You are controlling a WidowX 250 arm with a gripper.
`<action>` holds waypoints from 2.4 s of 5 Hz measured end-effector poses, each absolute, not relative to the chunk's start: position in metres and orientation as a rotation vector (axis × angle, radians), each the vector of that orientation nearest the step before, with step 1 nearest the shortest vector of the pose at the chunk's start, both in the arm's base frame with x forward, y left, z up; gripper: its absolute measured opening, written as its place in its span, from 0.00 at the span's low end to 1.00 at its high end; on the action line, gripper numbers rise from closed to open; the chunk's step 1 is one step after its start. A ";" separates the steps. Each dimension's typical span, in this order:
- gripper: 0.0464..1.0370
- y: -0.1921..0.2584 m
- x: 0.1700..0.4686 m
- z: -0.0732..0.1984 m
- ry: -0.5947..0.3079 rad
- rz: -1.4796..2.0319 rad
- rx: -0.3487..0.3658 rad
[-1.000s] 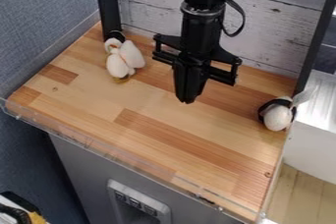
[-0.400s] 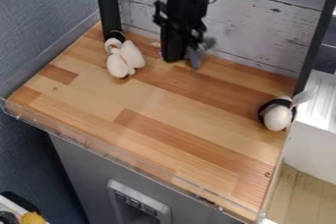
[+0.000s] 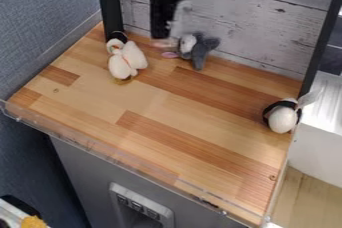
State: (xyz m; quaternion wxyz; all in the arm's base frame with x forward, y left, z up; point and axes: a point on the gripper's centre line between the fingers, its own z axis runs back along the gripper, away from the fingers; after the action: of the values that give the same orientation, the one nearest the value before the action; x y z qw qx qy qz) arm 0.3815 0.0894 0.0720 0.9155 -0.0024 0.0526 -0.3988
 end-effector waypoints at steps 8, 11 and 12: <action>0.96 0.132 0.372 0.015 0.107 -0.674 -0.011; 0.50 0.132 0.381 0.012 0.100 -0.574 -0.002; 0.46 0.133 0.382 0.014 0.096 -0.510 -0.010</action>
State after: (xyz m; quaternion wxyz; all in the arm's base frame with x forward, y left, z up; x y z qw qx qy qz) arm 0.3819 0.1327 0.0139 0.9665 -0.0050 0.0476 -0.2521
